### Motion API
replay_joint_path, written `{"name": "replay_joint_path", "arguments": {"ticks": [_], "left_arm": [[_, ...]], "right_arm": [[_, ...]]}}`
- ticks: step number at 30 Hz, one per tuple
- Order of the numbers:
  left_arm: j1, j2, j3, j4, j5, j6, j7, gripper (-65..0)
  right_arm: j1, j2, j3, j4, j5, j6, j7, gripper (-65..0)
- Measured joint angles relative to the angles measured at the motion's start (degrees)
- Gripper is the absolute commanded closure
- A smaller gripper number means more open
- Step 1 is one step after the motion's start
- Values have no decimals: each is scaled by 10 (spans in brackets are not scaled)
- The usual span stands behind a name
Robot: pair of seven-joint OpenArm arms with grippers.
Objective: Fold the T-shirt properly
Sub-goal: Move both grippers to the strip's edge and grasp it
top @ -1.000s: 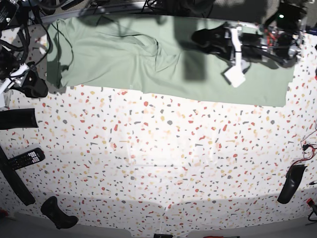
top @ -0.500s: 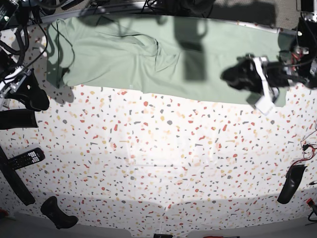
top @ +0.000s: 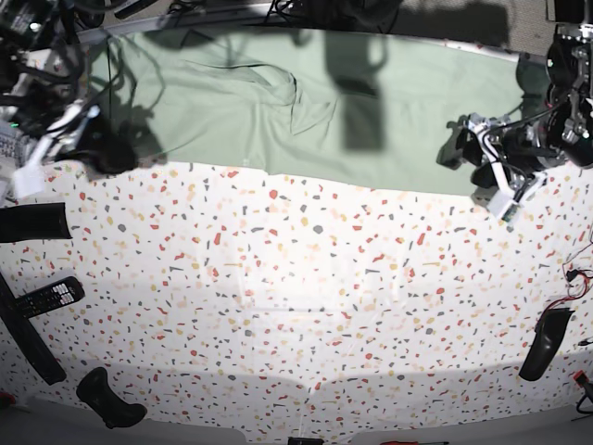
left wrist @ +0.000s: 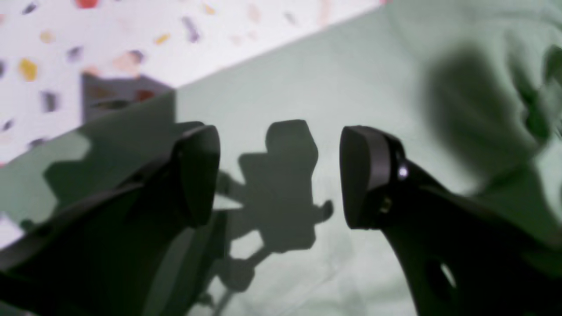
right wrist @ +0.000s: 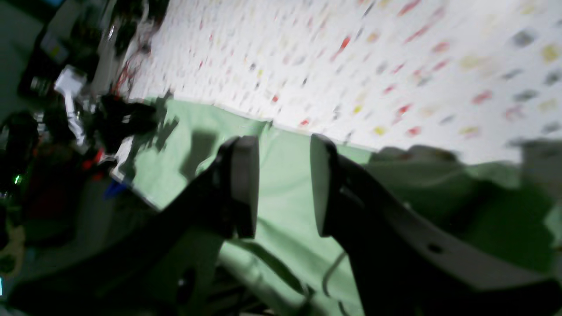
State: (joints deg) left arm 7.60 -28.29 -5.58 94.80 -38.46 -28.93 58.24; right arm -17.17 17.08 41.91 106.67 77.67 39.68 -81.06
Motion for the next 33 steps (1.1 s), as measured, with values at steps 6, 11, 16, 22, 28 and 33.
{"name": "replay_joint_path", "arguments": {"ticks": [6,11,16,22,28,33], "left_arm": [[14,0,0,0,90,114,-94,-394],[30,0,0,0,140,135,-90,-393],[28,4,0,0,96,131,-96,-394],[53,44,0,0,103,118,-95,-394],[76,76,-2,1,104,81,-109,-394],[78,78,-2,1,138,79,-113,-394]], "right_arm": [[6,-17,-98,0,-106,0,62,-251],[5,-33,-176,0,-327,1,172,-251],[6,-33,-221,0,-454,0,242,-251],[5,-39,-238,0,-528,0,245,-251],[2,-38,-234,0,-539,0,252,-251],[-2,-39,-207,0,-569,0,260,-251]]}}
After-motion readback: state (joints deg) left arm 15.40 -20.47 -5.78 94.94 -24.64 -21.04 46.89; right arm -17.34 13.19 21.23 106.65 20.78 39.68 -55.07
